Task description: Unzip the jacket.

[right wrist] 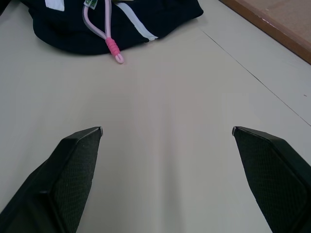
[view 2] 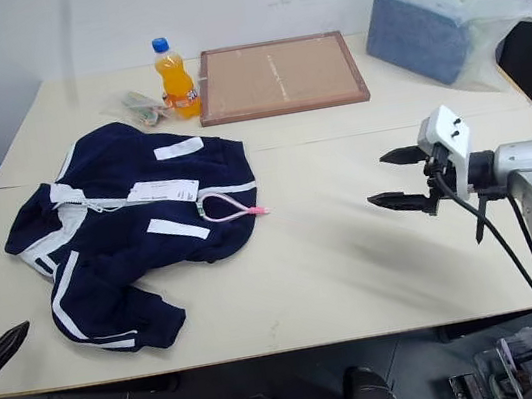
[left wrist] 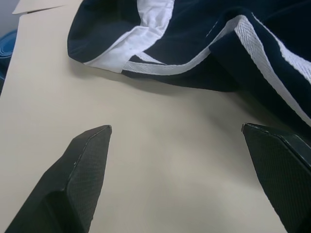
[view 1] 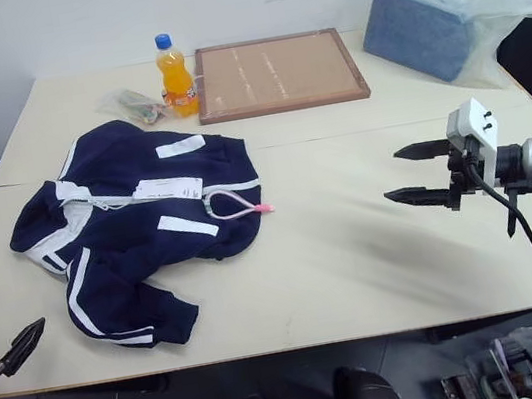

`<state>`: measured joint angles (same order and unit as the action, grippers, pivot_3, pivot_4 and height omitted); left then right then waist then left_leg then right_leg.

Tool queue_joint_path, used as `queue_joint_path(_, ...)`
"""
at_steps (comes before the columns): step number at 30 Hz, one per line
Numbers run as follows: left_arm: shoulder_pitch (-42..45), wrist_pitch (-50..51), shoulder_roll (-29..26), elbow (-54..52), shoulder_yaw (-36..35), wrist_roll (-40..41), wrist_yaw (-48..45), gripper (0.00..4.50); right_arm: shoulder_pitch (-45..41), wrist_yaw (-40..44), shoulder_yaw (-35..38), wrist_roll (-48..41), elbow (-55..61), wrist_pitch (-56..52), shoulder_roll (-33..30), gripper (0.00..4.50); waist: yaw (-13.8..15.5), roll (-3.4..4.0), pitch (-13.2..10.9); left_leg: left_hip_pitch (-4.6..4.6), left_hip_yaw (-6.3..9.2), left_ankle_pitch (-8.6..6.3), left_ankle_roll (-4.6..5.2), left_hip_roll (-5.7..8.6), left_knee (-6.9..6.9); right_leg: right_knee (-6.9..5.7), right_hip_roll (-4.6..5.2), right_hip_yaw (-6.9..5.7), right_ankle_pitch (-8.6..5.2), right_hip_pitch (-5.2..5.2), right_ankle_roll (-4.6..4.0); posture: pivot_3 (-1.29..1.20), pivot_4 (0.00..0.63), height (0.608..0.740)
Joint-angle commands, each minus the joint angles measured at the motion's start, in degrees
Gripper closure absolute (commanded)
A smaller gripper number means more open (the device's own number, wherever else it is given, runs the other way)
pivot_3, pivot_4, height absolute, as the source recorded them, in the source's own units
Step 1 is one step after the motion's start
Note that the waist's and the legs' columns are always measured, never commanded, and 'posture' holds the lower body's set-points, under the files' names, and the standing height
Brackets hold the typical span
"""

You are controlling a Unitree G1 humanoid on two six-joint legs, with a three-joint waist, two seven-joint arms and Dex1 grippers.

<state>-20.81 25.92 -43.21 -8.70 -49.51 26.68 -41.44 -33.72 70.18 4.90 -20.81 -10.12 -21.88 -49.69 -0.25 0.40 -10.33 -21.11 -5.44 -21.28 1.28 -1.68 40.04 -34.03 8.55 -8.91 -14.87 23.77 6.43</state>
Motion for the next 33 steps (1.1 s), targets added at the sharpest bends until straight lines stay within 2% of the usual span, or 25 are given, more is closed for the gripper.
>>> queue_joint_path(1, 0.1, -0.7, -0.8, -0.6, -0.7, 0.0, -0.2, 0.0, -0.2, -0.1, 1.8, -0.5, 2.3, 0.1, -2.0, 0.01, 0.0, 0.0, 0.0, 0.0, 0.0, 0.0, 0.0, 0.0, 0.0, 0.0, 0.0, 0.0, 0.0, 0.0, 0.0, 0.0, 0.15, 0.74)
queue_joint_path(23, 3.3, 3.6, -0.7, -3.7, 0.2, 5.0, -0.8, 0.0, 0.0, -2.9, 1.9, -2.0, 4.7, -3.4, -0.9, 0.01, 0.0, 0.0, 0.0, 0.01, -0.02, 0.0, 0.0, 0.0, 0.03, -0.04, -0.01, 0.01, 0.0, 0.0, 0.0, 0.0, 0.15, 0.74)
queue_joint_path(25, 5.3, 5.3, -1.4, -4.7, 0.0, 7.2, -1.0, 0.0, -0.8, -3.8, 1.7, -2.8, 5.9, -4.7, -0.2, 0.01, 0.1, 0.0, 0.0, 0.01, -0.02, 0.0, 0.0, 0.0, 0.04, -0.05, -0.01, 0.01, 0.0, 0.0, 0.0, 0.0, 0.15, 0.74)
queue_joint_path(29, 9.6, 14.9, -6.6, -12.9, 0.6, 19.2, -4.5, 0.0, -3.1, -8.6, -1.1, -4.9, 13.6, -10.1, 4.9, 0.01, 0.0, -0.04, 0.0, 0.01, 0.01, 0.01, -0.01, -0.03, 0.1, -0.12, -0.01, 0.03, 0.0, 0.0, -0.01, 0.0, 0.15, 0.74)
queue_joint_path(33, 17.3, 16.9, -12.1, -16.5, 8.5, 21.0, -4.7, 0.0, -5.9, -11.8, -6.0, -4.2, 17.3, -12.8, 10.8, 0.01, 0.1, 0.03, 0.0, 0.03, 0.01, 0.0, -0.03, 0.0, 0.1, -0.14, -0.01, 0.09, 0.0, 0.01, -0.02, 0.0, 0.15, 0.74)
